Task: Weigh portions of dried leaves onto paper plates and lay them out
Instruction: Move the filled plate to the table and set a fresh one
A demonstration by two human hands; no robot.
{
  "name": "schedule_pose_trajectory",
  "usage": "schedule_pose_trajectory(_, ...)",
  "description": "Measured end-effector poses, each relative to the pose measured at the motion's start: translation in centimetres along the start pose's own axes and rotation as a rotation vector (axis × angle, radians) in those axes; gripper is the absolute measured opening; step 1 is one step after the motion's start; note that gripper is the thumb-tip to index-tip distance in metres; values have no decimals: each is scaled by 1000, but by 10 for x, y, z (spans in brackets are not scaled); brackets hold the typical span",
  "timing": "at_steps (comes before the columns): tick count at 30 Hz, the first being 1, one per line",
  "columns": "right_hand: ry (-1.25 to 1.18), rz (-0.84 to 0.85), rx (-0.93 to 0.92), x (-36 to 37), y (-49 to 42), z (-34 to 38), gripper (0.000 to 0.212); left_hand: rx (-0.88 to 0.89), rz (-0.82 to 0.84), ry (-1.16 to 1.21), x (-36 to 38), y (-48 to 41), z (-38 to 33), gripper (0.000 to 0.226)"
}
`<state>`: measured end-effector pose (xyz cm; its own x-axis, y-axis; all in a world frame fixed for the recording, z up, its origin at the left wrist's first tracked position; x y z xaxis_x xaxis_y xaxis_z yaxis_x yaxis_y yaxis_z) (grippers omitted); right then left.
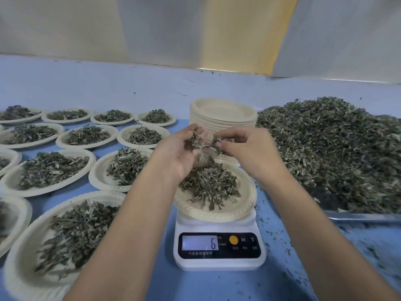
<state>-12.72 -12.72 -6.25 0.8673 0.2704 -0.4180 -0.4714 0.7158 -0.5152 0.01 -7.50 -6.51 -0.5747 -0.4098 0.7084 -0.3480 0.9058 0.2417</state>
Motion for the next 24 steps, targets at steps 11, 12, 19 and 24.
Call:
schedule_pose_trajectory(11, 5, 108, 21, 4, 4, 3, 9, 32, 2, 76, -3, 1, -11, 25)
schedule_pose_trajectory(12, -33, 75, 16, 4, 3, 3, 9, 30, 1, 77, -3, 1, -11, 25)
schedule_pose_trajectory(19, -151, -28, -33, 4, 2, 2, 17, 18, -1, 85, -1, 3, -7, 24)
schedule_pose_trajectory(24, -111, -9, -39, 8, 4, 4, 14, -1, 3, 74, 5, 5, -2, 23)
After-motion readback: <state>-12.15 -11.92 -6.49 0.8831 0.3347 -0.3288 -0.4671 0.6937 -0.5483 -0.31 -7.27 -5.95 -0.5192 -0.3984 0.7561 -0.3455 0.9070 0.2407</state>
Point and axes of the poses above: each hand's wrist, its own y-axis away from the middle knuckle, its own x-axis out of the palm, z = x × y, the point moved 1 cm from there along -y, towards the middle knuckle, and after that the axes turned 7 degrees about -x, right-handed, at the moved point
